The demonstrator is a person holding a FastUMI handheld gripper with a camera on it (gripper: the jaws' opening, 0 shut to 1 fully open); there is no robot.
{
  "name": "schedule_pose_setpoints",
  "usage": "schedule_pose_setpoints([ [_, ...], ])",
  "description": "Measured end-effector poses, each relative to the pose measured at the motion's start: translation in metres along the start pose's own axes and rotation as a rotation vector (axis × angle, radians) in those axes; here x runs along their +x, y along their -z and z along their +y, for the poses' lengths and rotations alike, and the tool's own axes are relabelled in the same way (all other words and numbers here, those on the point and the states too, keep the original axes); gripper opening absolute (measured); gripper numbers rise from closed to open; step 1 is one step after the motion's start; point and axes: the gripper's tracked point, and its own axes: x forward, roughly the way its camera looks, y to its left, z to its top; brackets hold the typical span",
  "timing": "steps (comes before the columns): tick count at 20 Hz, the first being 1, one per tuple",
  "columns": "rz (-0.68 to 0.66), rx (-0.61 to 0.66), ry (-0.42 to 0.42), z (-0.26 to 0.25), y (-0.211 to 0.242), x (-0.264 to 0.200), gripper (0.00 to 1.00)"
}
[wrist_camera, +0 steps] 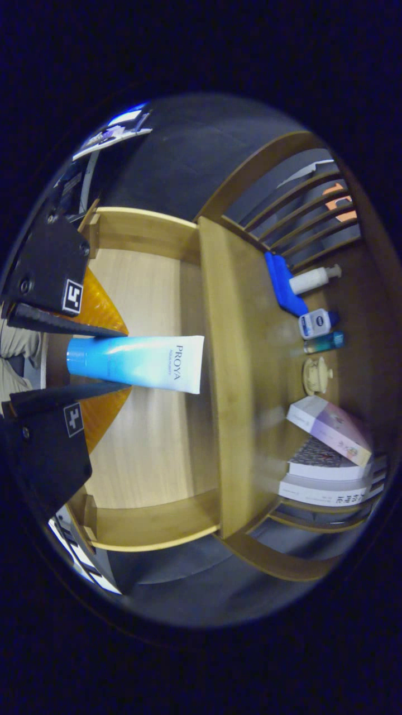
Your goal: Pull open the drawer, take out the items inside it, and place them on the countertop above the cabinet.
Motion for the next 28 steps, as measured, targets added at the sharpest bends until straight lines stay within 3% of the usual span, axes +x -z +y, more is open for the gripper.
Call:
schedule_pose_setpoints([
  [8,-0.122,-0.062,0.012,0.011,-0.05,-0.016,0.44],
  [20,-0.3,-0.122,0.028,0.024,-0.132,0.034,0.44],
  [28,-0.301,-0.115,0.08,0.014,-0.156,0.076,0.44],
])
